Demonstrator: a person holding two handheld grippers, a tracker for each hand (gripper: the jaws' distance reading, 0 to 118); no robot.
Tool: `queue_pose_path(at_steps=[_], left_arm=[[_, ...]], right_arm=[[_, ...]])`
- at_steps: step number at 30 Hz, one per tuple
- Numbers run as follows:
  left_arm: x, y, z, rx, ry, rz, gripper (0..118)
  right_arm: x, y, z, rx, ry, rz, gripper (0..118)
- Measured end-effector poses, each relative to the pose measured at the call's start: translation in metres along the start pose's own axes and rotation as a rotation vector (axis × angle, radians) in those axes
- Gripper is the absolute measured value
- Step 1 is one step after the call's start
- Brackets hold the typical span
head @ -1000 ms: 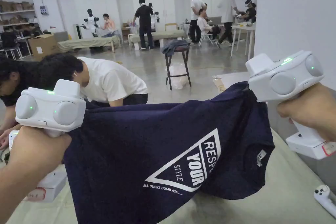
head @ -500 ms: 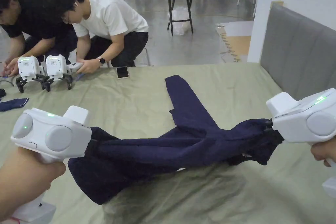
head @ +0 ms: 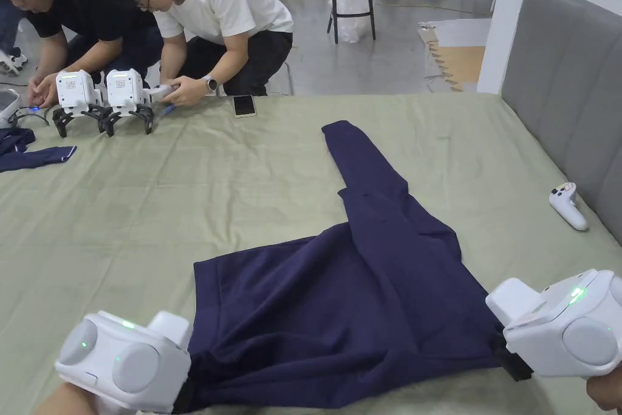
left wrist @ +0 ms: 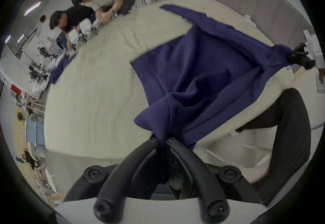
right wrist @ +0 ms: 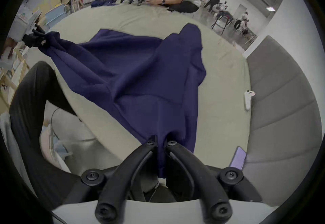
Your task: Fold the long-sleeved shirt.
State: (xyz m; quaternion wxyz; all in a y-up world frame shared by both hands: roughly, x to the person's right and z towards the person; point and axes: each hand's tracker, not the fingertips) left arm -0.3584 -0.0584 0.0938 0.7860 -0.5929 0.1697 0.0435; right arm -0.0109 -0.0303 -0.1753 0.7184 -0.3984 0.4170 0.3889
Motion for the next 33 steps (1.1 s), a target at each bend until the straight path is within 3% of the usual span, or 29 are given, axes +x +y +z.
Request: queue_pose_path(at_steps=[5, 11, 12, 13, 15, 16, 18, 21, 26, 31, 33], left_arm=[[0.005, -0.020, -0.039, -0.049, -0.027, 0.066, 6], [-0.002, -0.030, -0.061, -0.058, -0.052, 0.157, 6], [-0.005, -0.029, -0.061, -0.060, -0.045, 0.184, 11], [-0.010, -0.027, -0.060, -0.066, -0.032, 0.192, 31], [-0.021, -0.018, -0.039, 0.016, -0.024, 0.210, 90], [-0.028, -0.012, -0.024, 0.077, -0.023, 0.234, 109], [-0.040, 0.007, 0.006, 0.181, -0.030, 0.289, 109], [-0.049, 0.040, 0.053, 0.423, -0.009, 0.402, 106], [-0.043, 0.086, 0.108, 0.768, -0.012, 0.545, 106], [-0.023, 0.126, 0.117, 0.955, 0.042, 0.461, 105], [-0.014, 0.133, 0.112, 0.962, 0.060, 0.457, 95]], right_arm=[[-0.004, -0.010, -0.021, -0.057, 0.012, 0.018, 5], [0.002, -0.025, -0.043, -0.077, 0.030, -0.037, 5], [0.003, -0.026, -0.045, -0.074, 0.028, -0.053, 6], [0.004, -0.027, -0.046, -0.089, 0.029, -0.068, 20], [0.012, -0.027, -0.036, -0.038, 0.050, -0.137, 81], [0.019, -0.023, -0.025, 0.011, 0.069, -0.193, 108], [0.041, -0.010, -0.005, 0.114, 0.083, -0.342, 110], [0.061, 0.018, 0.032, 0.335, 0.033, -0.489, 109], [0.053, 0.060, 0.073, 0.647, -0.050, -0.622, 109], [0.019, 0.087, 0.091, 0.790, -0.149, -0.601, 108], [0.012, 0.094, 0.084, 0.786, -0.211, -0.579, 102]])
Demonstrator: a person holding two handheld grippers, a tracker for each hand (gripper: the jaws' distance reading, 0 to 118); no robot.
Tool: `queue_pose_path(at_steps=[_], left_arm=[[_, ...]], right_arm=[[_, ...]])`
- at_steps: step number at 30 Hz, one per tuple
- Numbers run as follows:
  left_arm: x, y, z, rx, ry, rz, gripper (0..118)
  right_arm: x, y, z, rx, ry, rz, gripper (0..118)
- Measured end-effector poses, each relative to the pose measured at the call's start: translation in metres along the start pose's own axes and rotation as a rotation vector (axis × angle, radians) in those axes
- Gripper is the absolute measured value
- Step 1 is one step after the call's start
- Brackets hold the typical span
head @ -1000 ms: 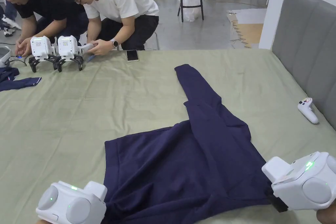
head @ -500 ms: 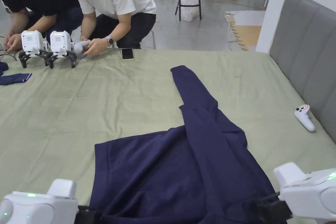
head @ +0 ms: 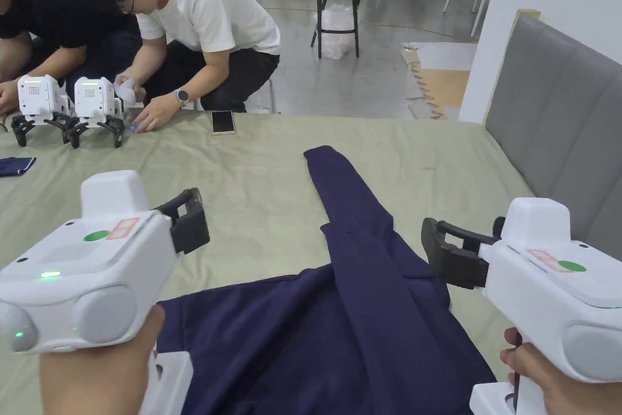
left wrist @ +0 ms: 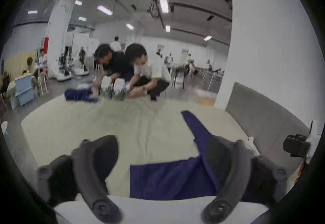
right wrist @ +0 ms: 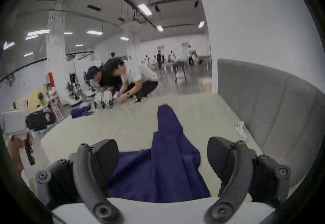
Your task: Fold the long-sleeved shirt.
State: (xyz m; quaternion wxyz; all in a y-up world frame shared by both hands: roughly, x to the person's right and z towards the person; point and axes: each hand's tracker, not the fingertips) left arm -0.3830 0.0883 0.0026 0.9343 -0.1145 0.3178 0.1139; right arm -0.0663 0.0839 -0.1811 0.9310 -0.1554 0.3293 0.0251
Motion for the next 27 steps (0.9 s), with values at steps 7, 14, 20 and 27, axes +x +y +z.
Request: queue_pose_path(at_steps=[7, 14, 20, 27], left_arm=[[0.018, -0.038, -0.017, -0.039, -0.033, -0.018, 2], [0.017, -0.048, -0.023, -0.043, -0.011, -0.064, 2], [0.014, -0.042, -0.055, -0.023, 0.012, -0.091, 2], [0.017, -0.040, -0.116, -0.010, 0.040, -0.097, 2]], right_arm=[[-0.013, -0.024, -0.016, -0.049, -0.011, 0.005, 0], [-0.023, -0.026, -0.019, -0.072, 0.017, 0.034, 0], [-0.014, 0.002, -0.107, -0.120, 0.137, 0.117, 0], [-0.001, 0.062, -0.303, -0.244, 0.162, 0.097, 0]])
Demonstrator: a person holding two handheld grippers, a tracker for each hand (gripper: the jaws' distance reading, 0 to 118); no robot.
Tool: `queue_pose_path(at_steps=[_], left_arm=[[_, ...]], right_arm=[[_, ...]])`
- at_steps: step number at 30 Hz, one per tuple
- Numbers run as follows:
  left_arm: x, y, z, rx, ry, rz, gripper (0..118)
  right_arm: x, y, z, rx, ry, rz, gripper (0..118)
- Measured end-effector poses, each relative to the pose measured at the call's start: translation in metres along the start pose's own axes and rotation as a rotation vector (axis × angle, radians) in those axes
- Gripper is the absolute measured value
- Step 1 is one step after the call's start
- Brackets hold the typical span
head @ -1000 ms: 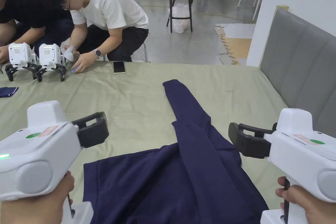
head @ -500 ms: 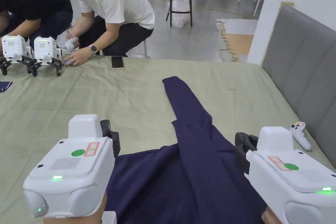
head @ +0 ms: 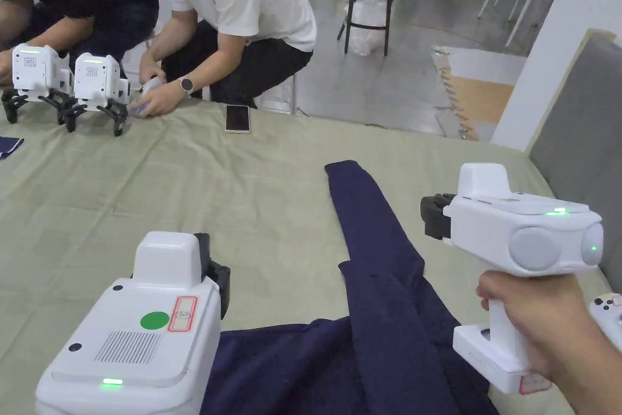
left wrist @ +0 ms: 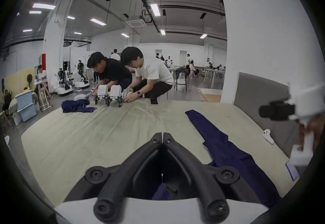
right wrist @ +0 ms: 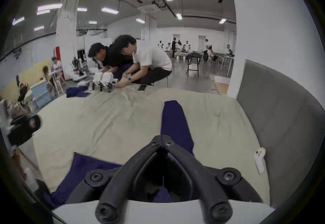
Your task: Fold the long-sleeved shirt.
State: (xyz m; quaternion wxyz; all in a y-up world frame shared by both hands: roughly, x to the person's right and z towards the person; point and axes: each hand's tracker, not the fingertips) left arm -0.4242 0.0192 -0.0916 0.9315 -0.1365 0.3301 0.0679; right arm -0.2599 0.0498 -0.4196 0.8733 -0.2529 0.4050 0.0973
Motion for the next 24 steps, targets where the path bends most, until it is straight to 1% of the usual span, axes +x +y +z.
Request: queue_pose_path(at_steps=[1, 3, 5, 7, 8, 9, 10, 11, 12, 13, 14, 15, 16, 17, 19, 21, 23, 24], left_arm=[[0.001, 0.002, -0.013, -0.006, -0.005, -0.007, 2], [0.004, 0.008, -0.043, -0.002, -0.011, -0.030, 2], [0.007, 0.013, -0.067, 0.000, -0.009, -0.057, 2], [0.008, 0.018, -0.087, 0.004, -0.018, -0.055, 2], [0.009, 0.018, -0.098, 0.009, -0.020, -0.060, 2], [0.010, 0.018, -0.108, 0.014, -0.017, -0.069, 2], [0.010, 0.018, -0.118, 0.013, -0.019, -0.077, 2], [0.011, 0.018, -0.129, 0.010, -0.026, -0.084, 2], [0.011, 0.017, -0.140, 0.009, -0.033, -0.086, 2], [0.012, 0.016, -0.150, 0.008, -0.036, -0.089, 2], [0.013, 0.013, -0.161, 0.007, -0.039, -0.096, 2], [0.013, 0.011, -0.171, 0.007, -0.044, -0.102, 2], [0.014, 0.008, -0.180, 0.008, -0.048, -0.108, 2], [0.015, 0.005, -0.191, 0.009, -0.049, -0.109, 2], [0.014, 0.001, -0.209, -0.003, -0.056, -0.094, 2], [0.016, -0.007, -0.224, -0.006, -0.062, -0.090, 2], [0.017, -0.013, -0.234, -0.014, -0.066, -0.096, 2], [0.018, -0.015, -0.239, -0.019, -0.071, -0.093, 2]], right_arm=[[0.001, 0.008, -0.018, -0.014, -0.006, -0.012, 0], [0.010, 0.024, -0.069, -0.038, -0.034, 0.016, 0], [0.019, 0.033, -0.111, -0.087, -0.013, -0.015, 0], [0.027, 0.042, -0.156, -0.104, -0.053, -0.021, 0], [0.032, 0.047, -0.181, -0.128, -0.043, -0.031, 0], [0.037, 0.049, -0.210, -0.180, -0.027, -0.055, 14], [0.041, 0.051, -0.233, -0.242, -0.024, -0.070, 58], [0.042, 0.053, -0.257, -0.270, -0.045, -0.047, 93], [0.047, 0.056, -0.278, -0.246, -0.050, -0.016, 117], [0.051, 0.058, -0.295, -0.271, -0.078, 0.006, 118], [0.057, 0.059, -0.315, -0.321, -0.072, -0.003, 118], [0.062, 0.060, -0.334, -0.360, -0.069, 0.007, 118], [0.066, 0.059, -0.348, -0.373, -0.075, 0.024, 118], [0.058, 0.059, -0.356, -0.368, -0.084, 0.035, 118], [0.065, 0.054, -0.380, -0.372, -0.084, 0.045, 118], [0.066, 0.047, -0.399, -0.421, -0.074, 0.050, 118], [0.073, 0.041, -0.412, -0.440, -0.106, 0.081, 117], [0.079, 0.038, -0.417, -0.450, -0.105, 0.081, 117]])
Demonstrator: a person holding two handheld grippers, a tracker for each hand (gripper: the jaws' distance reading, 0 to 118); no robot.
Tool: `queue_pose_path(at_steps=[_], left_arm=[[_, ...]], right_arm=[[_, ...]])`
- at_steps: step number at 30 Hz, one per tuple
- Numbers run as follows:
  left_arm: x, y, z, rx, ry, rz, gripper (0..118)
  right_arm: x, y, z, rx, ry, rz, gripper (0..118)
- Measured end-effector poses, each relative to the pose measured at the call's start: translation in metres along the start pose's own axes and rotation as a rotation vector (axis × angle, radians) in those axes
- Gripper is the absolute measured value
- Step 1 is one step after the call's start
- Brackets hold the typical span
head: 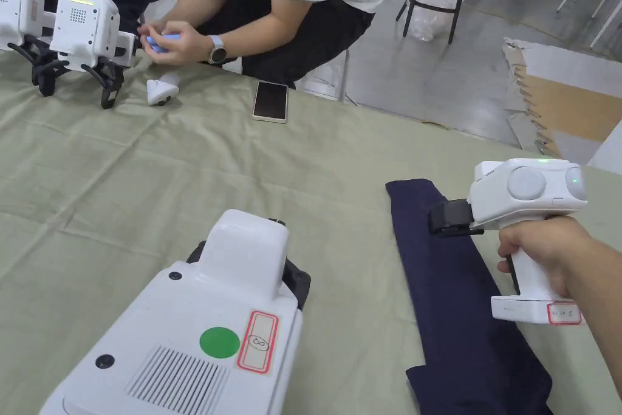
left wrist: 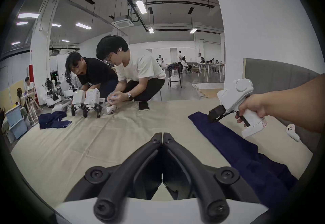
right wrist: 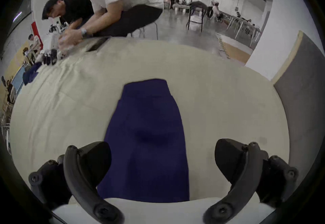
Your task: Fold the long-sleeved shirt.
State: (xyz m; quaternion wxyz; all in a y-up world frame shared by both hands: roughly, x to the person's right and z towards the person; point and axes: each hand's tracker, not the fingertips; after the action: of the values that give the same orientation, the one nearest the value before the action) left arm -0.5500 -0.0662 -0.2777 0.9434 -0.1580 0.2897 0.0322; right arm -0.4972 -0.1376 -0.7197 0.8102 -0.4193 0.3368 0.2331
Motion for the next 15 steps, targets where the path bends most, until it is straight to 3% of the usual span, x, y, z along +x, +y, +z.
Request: queue_pose_path(at_steps=[2, 4, 5, 7, 9, 11, 12, 14, 15], left_arm=[[0.002, -0.004, -0.006, -0.006, -0.007, 0.003, 2], [0.003, -0.007, -0.010, -0.011, -0.006, 0.006, 2], [0.002, -0.008, -0.010, -0.014, -0.009, 0.015, 2], [0.005, -0.010, -0.009, -0.017, -0.008, 0.024, 2], [0.007, -0.010, -0.005, -0.018, -0.007, 0.032, 2], [0.009, -0.010, 0.002, -0.019, -0.010, 0.039, 2], [0.009, -0.010, 0.005, -0.020, -0.009, 0.039, 2], [0.009, -0.007, 0.012, -0.026, -0.009, 0.036, 2], [0.008, -0.005, 0.015, -0.027, -0.009, 0.035, 2]], right_arm=[[0.000, -0.004, 0.001, -0.010, -0.011, -0.014, 115], [0.001, -0.011, -0.002, -0.051, 0.043, -0.068, 105], [0.004, -0.010, -0.013, -0.055, 0.062, -0.057, 94], [-0.006, -0.014, -0.009, -0.018, 0.066, -0.047, 60], [-0.013, -0.017, 0.000, -0.014, 0.080, -0.041, 46], [-0.025, -0.019, 0.006, -0.021, 0.084, -0.018, 20], [-0.032, -0.020, 0.010, -0.030, 0.055, 0.040, 7], [-0.040, -0.022, 0.019, -0.038, 0.067, 0.113, 1], [-0.041, -0.023, 0.026, -0.009, 0.044, 0.108, 1]])
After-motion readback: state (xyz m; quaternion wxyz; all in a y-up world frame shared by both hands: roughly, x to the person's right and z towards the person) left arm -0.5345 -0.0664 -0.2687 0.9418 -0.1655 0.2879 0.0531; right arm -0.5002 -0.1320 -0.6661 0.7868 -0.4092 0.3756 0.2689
